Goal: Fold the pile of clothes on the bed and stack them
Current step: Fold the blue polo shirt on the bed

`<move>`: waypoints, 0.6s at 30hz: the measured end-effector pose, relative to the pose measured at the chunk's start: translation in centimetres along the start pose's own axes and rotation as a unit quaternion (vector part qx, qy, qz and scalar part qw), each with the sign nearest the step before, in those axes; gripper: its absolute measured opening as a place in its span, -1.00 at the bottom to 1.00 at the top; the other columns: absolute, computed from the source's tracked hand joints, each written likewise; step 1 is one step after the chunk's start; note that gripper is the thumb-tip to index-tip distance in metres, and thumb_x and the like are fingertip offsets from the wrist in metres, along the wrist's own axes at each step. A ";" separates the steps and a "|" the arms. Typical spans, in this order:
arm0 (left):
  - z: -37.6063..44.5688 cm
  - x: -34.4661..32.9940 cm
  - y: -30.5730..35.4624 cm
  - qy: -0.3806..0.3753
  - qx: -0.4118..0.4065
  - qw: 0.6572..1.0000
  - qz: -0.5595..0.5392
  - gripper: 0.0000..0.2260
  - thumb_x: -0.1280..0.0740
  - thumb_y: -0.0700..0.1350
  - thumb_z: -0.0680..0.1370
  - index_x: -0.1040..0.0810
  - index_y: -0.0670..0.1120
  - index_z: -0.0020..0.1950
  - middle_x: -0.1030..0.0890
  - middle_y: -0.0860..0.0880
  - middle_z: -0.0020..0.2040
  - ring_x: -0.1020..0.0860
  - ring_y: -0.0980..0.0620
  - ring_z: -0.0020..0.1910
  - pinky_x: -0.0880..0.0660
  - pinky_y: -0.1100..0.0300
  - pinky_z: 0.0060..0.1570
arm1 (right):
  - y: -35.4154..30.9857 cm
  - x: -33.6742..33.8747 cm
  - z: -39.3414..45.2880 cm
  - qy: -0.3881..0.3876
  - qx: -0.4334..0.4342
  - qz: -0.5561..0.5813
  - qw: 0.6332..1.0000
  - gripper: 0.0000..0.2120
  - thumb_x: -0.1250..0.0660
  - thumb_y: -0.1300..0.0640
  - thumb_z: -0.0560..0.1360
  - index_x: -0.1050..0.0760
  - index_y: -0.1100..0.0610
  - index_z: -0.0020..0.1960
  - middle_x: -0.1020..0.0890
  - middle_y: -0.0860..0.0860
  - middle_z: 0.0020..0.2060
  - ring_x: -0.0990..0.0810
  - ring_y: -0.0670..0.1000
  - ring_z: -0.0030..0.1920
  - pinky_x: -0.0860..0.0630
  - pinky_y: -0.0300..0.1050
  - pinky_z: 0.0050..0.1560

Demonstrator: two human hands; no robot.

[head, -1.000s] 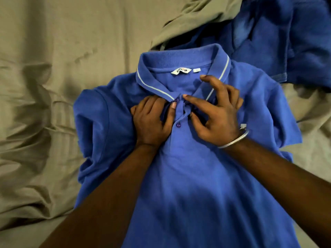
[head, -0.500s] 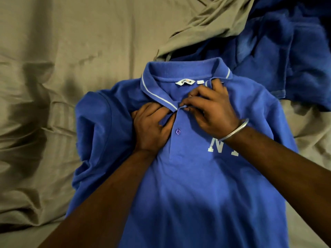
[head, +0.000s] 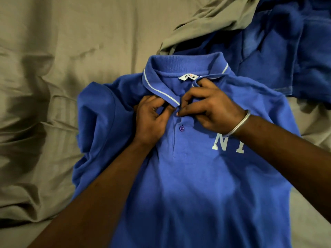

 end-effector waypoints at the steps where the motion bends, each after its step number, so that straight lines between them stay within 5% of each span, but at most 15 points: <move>1: 0.1 -0.1 -0.1 -0.003 0.002 1.000 -0.010 -0.76 -0.38 -0.10 0.54 -0.60 -0.23 -0.24 -0.62 -0.04 -0.27 -0.57 -0.08 -0.22 -0.47 -0.07 -0.19 | -0.1 0.1 0.1 -0.011 0.006 -0.019 1.000 -0.76 -0.32 0.29 0.50 -0.72 0.05 0.00 -0.67 -0.04 -0.11 -0.29 0.03 -0.12 -0.33 -0.14 -0.13; 9: 0.1 -0.1 -0.2 -0.013 0.014 0.999 -0.026 -0.89 -0.40 -0.11 0.51 -0.69 -0.11 -0.13 -0.65 0.07 -0.19 -0.59 0.00 -0.14 -0.48 0.14 -0.04 | -1.3 -0.1 0.1 0.081 -0.022 -0.149 0.985 -0.83 -0.34 0.23 0.57 -0.69 0.04 -0.02 -0.70 -0.06 -0.11 -0.50 0.13 -0.26 -0.50 -0.06 -0.34; 14: 0.2 0.0 -0.6 -0.025 0.007 0.999 -0.029 -0.87 -0.41 -0.18 0.48 -0.62 -0.18 -0.26 -0.62 -0.01 -0.30 -0.56 -0.10 -0.25 -0.49 -0.01 -0.16 | -1.6 -0.1 0.8 0.074 -0.017 -0.151 0.986 -0.84 -0.38 0.16 0.56 -0.70 -0.04 -0.01 -0.70 -0.10 -0.08 -0.51 0.12 -0.26 -0.45 -0.12 -0.36; 18: 0.3 0.1 -0.6 -0.016 0.006 1.000 -0.018 -0.92 -0.43 -0.20 0.47 -0.65 -0.15 -0.23 -0.54 0.22 -0.28 -0.51 0.06 -0.24 -0.43 0.22 -0.10 | -1.5 -0.1 1.3 0.054 -0.028 -0.134 0.989 -0.86 -0.35 0.11 0.57 -0.70 0.00 -0.02 -0.69 -0.04 -0.11 -0.56 0.14 -0.22 -0.52 -0.04 -0.31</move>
Point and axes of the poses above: each hand's wrist, its own z-axis towards the middle knuckle, its own x-axis out of the back of the hand, y = z × x, the point moved 2 cm from there along z, towards the middle knuckle
